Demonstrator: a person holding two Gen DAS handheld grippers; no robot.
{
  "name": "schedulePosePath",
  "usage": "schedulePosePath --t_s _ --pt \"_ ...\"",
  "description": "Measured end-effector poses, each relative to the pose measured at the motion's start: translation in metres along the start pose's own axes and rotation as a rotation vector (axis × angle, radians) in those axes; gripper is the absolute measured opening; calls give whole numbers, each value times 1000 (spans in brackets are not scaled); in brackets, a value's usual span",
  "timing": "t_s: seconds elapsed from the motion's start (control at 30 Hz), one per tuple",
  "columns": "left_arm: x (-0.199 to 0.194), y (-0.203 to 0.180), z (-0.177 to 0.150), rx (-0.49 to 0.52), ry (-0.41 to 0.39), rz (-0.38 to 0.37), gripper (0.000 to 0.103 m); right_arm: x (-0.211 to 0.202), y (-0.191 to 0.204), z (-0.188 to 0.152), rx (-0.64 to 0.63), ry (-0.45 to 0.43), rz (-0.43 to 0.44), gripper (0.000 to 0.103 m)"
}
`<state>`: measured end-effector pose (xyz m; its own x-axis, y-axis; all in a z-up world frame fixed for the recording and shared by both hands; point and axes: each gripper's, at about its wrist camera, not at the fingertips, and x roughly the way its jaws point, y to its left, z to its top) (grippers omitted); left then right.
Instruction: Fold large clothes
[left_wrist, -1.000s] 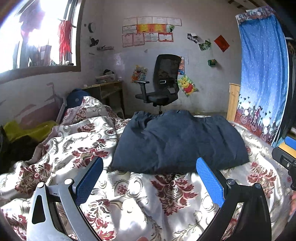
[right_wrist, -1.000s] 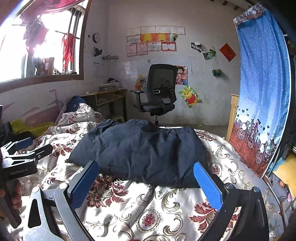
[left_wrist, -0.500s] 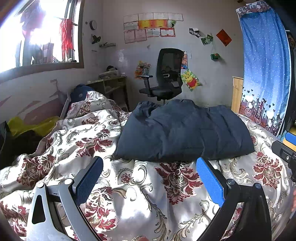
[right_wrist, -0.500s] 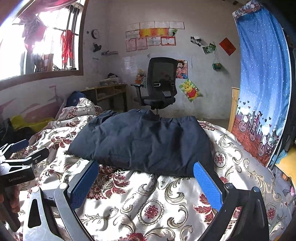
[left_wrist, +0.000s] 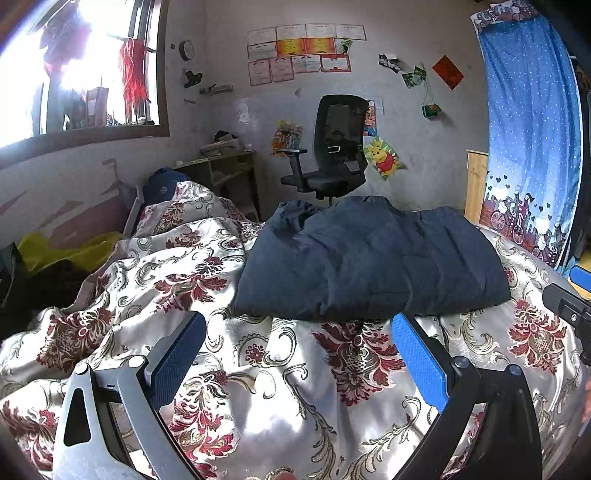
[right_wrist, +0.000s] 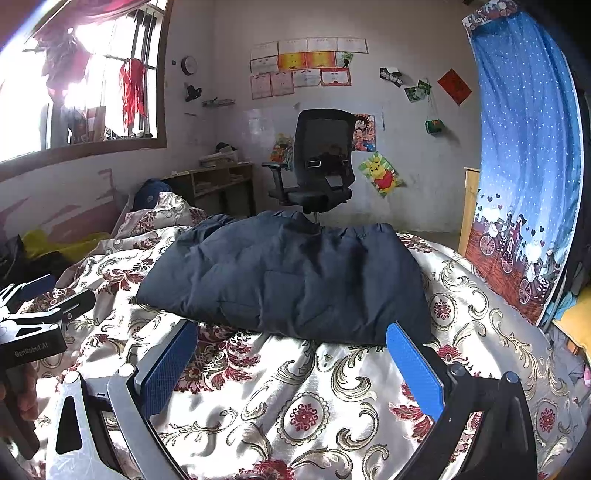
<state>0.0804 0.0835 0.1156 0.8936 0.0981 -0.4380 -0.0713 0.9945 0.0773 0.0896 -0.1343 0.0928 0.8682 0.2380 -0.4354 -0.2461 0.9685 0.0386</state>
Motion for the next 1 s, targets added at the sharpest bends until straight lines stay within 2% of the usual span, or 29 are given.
schedulePosePath --t_s 1.0 --pt "-2 2 0 3 -3 -5 99 0 0 0 1 -1 1 103"
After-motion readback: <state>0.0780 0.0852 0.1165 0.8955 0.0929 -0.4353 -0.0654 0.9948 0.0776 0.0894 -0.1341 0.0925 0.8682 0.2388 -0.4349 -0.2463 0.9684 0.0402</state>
